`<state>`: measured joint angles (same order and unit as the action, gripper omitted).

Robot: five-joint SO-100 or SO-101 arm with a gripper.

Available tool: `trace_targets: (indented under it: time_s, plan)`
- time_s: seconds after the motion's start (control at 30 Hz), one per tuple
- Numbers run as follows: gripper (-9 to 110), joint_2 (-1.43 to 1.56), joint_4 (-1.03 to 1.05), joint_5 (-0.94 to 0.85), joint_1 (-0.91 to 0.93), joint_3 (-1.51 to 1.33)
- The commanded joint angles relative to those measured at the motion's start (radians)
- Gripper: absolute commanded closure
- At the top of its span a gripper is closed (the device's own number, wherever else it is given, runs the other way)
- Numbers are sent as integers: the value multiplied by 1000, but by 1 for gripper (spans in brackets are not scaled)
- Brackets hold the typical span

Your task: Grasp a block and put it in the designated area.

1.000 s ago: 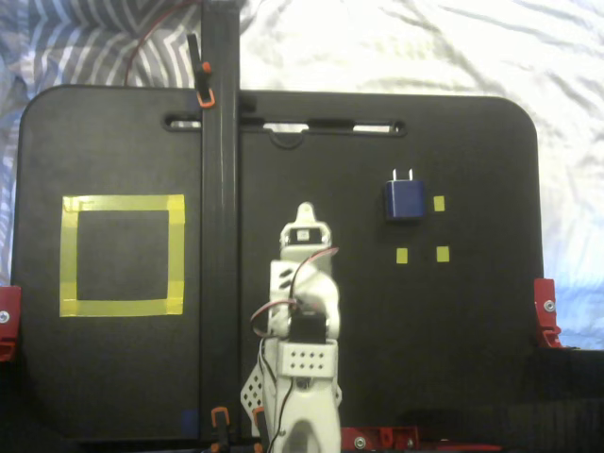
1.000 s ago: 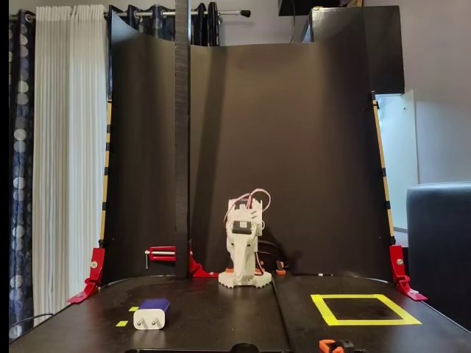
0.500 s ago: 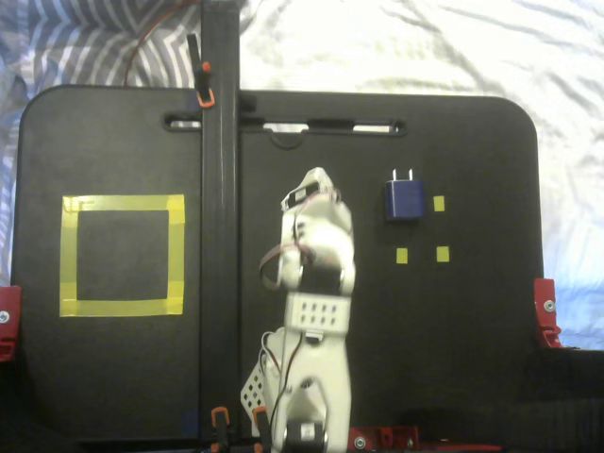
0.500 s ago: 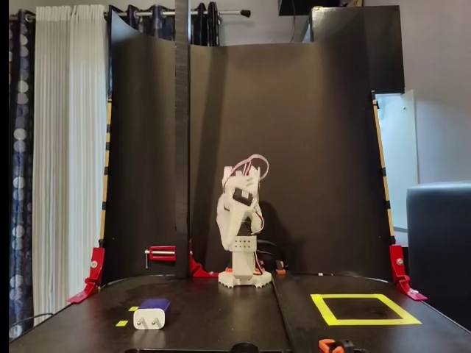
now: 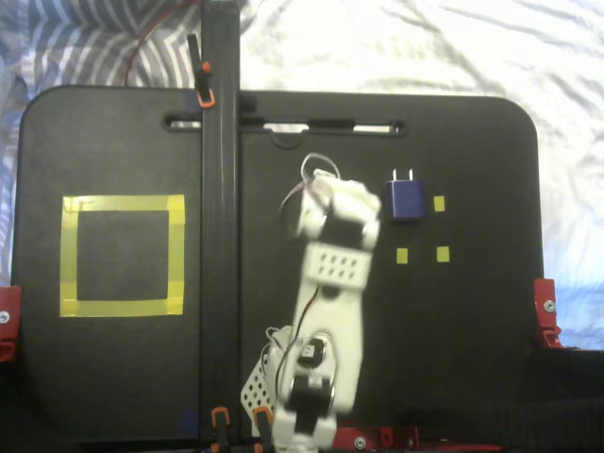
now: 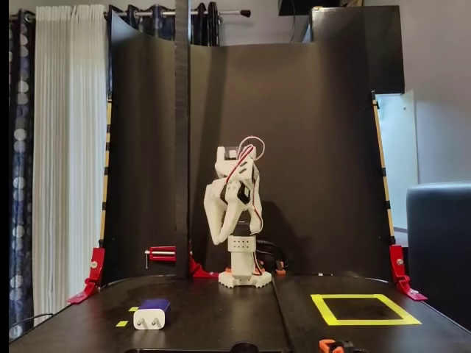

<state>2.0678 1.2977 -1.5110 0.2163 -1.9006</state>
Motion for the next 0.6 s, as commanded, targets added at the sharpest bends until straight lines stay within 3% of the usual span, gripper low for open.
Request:
trace_targets:
  time_s: [0.0, 0.23, 0.57]
  plan:
    - [101, -60, 74, -98, 38, 107]
    - [101, -242, 175, -305, 140, 273]
    - [101, -440, 121, -514, 279, 373]
